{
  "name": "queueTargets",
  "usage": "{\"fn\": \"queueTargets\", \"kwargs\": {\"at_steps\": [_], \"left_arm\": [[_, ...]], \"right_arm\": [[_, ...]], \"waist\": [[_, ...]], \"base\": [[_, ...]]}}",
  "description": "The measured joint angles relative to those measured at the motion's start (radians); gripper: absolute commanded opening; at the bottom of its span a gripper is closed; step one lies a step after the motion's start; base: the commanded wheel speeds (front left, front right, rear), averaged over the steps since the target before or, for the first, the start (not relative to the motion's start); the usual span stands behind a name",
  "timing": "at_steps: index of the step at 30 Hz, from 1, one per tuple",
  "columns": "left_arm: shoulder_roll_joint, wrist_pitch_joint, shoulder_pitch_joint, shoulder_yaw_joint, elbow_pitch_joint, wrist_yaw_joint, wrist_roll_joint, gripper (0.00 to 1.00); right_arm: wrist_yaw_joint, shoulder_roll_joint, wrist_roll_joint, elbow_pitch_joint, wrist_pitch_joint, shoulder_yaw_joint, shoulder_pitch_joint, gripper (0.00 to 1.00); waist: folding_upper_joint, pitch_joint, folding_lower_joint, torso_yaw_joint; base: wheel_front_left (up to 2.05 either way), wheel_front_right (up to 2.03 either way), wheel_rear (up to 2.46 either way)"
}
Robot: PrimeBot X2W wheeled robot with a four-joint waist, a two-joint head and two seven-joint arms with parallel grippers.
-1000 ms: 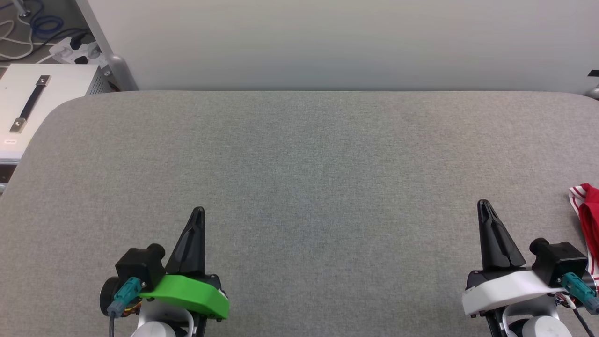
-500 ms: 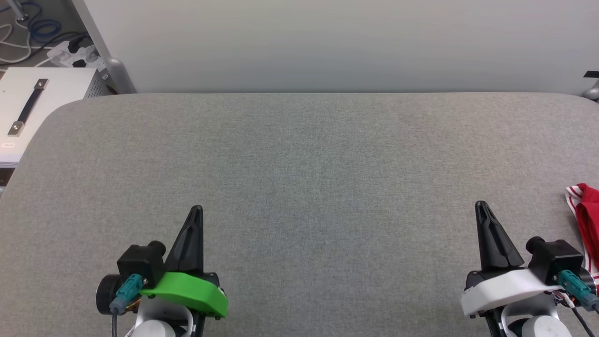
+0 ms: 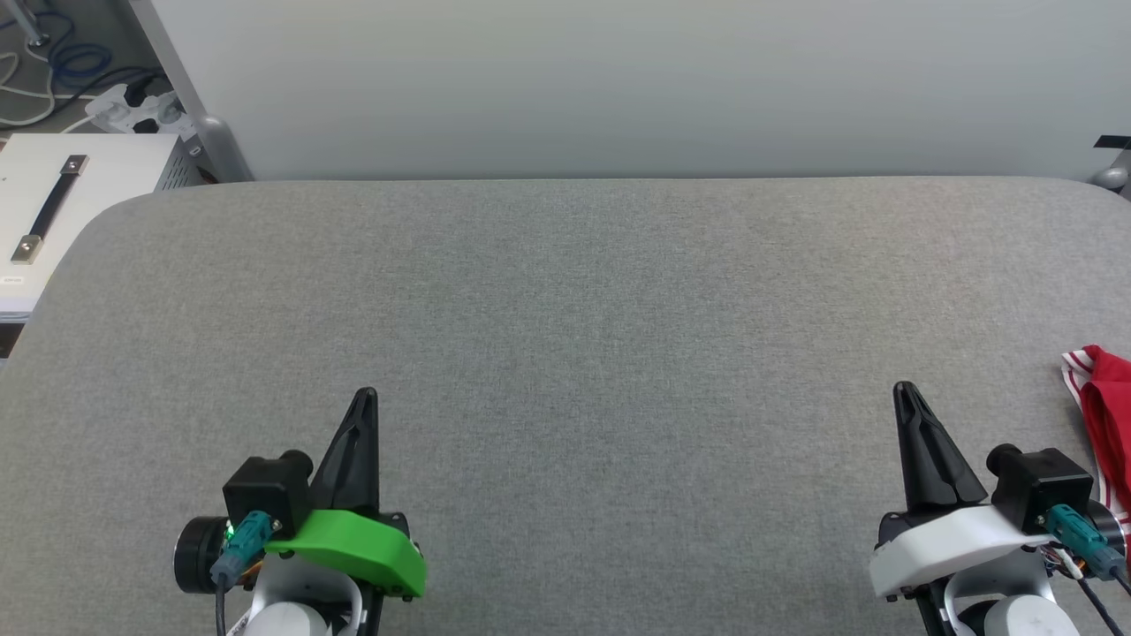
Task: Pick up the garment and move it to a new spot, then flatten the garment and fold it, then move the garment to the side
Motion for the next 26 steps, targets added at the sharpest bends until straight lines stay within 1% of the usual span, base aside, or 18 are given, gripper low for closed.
{"fn": "queueTargets", "kwargs": {"at_steps": [26], "left_arm": [[0.000,0.052,0.000,0.016,-0.029,0.028,0.058,0.00]], "right_arm": [[0.000,0.000,-0.043,-0.006,0.052,0.001,0.000,0.00]], "waist": [[0.0000,-0.011,0.0000,-0.011]], "base": [[0.00,0.00,0.00]]}}
